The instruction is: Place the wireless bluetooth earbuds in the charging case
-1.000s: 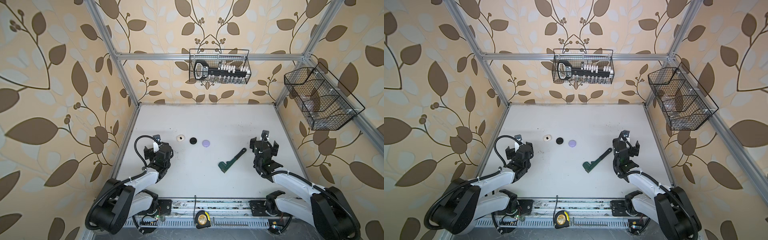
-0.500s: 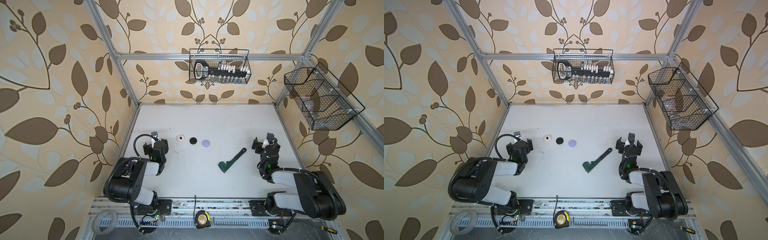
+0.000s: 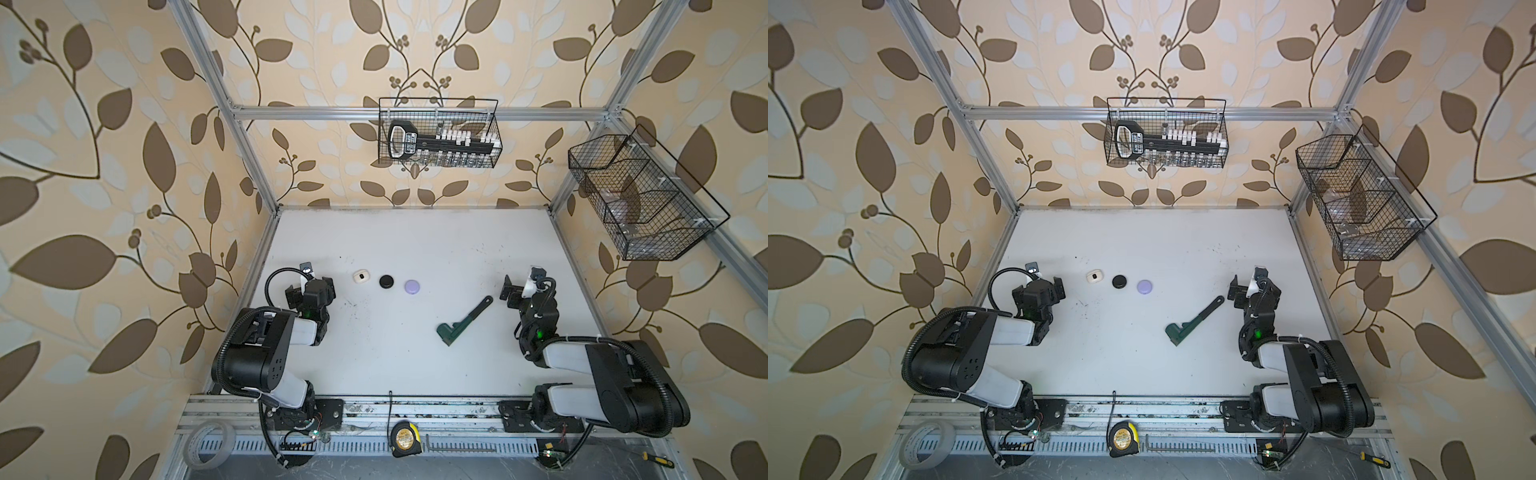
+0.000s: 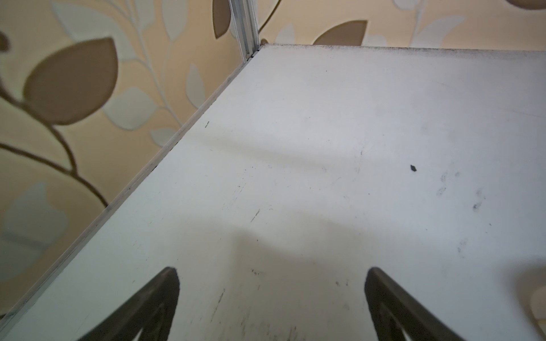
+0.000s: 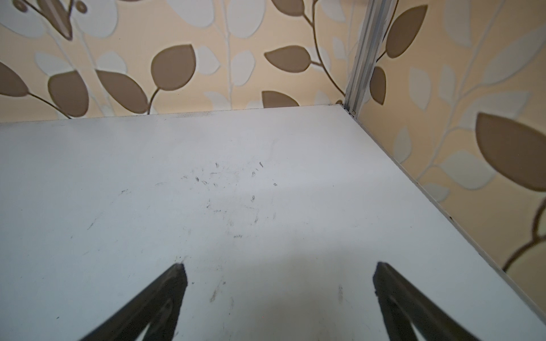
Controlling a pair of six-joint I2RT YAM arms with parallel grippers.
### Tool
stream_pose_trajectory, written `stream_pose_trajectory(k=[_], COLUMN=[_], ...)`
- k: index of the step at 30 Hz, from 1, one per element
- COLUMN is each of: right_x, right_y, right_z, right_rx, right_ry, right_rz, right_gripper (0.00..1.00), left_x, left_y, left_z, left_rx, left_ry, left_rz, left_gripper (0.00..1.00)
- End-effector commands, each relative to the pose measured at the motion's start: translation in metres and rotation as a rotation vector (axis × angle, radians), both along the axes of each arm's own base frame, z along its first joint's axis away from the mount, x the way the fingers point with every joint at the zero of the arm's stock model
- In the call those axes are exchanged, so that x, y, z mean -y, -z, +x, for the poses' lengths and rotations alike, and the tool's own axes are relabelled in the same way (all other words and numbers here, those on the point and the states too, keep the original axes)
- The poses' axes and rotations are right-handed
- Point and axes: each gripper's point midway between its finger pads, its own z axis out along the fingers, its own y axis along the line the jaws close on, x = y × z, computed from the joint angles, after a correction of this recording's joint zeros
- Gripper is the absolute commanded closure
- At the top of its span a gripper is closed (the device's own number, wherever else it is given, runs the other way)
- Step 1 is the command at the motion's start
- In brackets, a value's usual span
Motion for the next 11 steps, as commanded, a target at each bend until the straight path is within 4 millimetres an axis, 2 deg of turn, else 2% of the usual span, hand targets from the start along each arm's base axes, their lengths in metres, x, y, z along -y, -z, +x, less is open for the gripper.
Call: stream_pose_trajectory(k=[1,11], right_x=[-0.0038,-0.0052], right_y=[-0.0069,-0.0066], right_z=[0.0012,0.0014], right_rx=[0.029,0.028], right_ry=[-0.019,-0.024], right_rz=[-0.008,-0.011], right_gripper=[0.0,0.0], left_x=[-0.0023,-0.0026], left_y=[-0.0188,-0.018], left_z=[0.0078,0.0073], left_rx=[0.067,0.065], left_ry=[-0.013,-0.014], left_rz=[-0.02,-0.019], left_gripper=[0.01,0.01])
